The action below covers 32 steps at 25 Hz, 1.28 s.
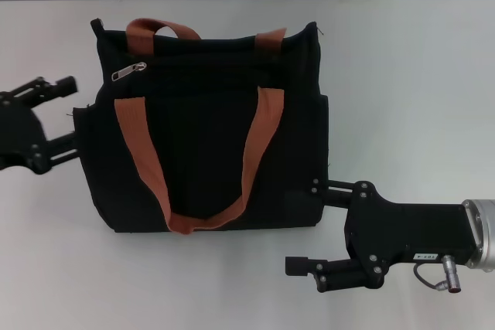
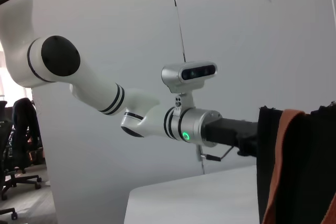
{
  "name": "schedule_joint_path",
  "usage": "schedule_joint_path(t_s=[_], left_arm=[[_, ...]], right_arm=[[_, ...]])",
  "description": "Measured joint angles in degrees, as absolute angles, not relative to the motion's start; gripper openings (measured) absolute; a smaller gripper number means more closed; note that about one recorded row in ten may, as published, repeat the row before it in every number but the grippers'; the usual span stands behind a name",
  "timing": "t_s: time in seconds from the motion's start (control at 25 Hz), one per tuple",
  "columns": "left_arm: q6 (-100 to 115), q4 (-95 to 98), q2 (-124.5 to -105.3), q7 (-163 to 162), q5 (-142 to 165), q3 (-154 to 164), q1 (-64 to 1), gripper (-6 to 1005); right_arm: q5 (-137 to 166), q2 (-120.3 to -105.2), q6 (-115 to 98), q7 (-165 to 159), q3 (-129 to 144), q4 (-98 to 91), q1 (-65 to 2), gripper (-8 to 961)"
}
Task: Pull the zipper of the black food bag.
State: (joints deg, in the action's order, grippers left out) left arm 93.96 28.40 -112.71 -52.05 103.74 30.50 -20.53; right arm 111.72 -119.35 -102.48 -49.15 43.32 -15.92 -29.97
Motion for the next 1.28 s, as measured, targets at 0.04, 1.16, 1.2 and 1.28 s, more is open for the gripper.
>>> schedule_joint_path(t_s=[0.04, 1.16, 1.2, 1.28], left_arm=[[92.3, 28.6, -113.19, -51.9, 103.9, 32.0, -21.3, 754], [96.2, 28.6, -114.32, -44.5, 101.3, 29.6, -22.7, 291], [96.5, 28.5, -114.4, -44.3, 101.3, 29.2, -22.7, 270], [96.8, 28.4, -114.62, -43.8, 101.1, 28.6, -22.7, 226]], right_arm=[[111.7, -119.36, -102.5, -49.2, 43.3, -15.9, -30.0, 814], [111.4, -119.5, -103.5, -49.1, 41.7, -15.7, -30.3, 813], [110.6, -119.52, -104.3, -49.1, 41.4, -15.6, -30.3, 813], [107.9, -119.53, -105.8, -49.1, 41.0, -15.1, -30.3, 813]])
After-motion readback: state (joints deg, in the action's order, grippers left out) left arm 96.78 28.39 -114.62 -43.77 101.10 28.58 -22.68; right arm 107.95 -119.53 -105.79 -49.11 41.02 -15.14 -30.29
